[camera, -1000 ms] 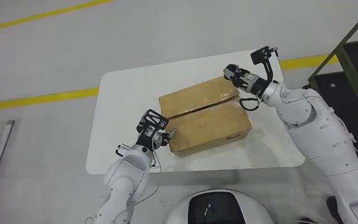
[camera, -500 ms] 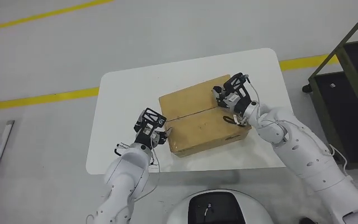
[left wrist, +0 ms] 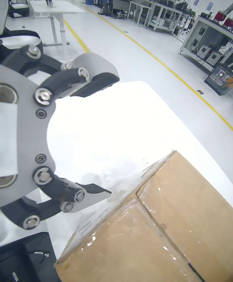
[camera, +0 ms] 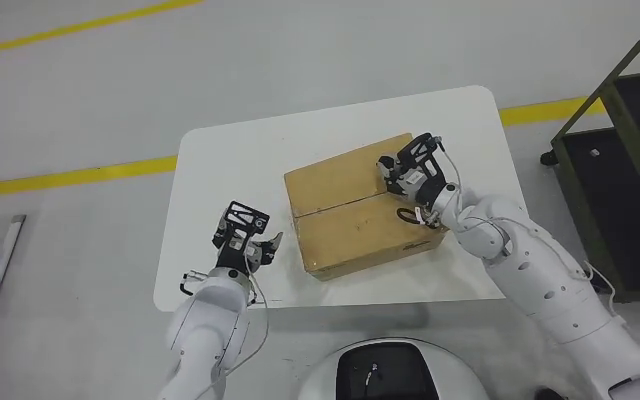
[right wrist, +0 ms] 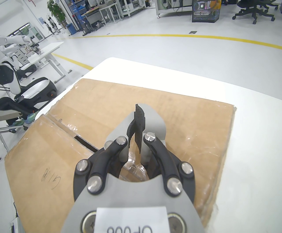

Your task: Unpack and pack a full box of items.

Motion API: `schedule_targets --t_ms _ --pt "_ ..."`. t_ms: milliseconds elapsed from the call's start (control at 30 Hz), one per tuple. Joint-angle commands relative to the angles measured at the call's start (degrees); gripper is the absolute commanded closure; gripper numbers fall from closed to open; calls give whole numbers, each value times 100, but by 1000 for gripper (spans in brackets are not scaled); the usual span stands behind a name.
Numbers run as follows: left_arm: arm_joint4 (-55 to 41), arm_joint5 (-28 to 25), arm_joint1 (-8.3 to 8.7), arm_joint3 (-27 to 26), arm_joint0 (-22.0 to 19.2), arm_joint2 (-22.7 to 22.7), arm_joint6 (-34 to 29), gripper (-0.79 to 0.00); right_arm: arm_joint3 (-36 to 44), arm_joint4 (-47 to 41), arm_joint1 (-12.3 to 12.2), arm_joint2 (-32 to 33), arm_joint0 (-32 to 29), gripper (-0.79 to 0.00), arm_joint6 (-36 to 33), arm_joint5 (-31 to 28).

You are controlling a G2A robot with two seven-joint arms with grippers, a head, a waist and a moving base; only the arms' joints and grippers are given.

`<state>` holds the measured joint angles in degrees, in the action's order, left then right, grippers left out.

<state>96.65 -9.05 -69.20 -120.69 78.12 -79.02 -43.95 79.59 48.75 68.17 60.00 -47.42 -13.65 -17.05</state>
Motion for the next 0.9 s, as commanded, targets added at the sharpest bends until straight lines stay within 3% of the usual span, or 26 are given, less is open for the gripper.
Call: schedule_targets --t_ms 0,300,700,867 --pt "36 138 -8 86 151 30 218 -785 7 -3 5 17 -4 0 -13 -7" --pt "15 188 -40 687 366 296 1228 -785 -7 -41 28 76 -19 0 -135 -74" --pt "405 10 -71 1337 17 579 2036 -785 32 -40 67 102 -69 0 -208 -88" --pt "410 169 -114 1574 -210 703 2219 -785 41 -53 84 107 -83 0 -258 -96"
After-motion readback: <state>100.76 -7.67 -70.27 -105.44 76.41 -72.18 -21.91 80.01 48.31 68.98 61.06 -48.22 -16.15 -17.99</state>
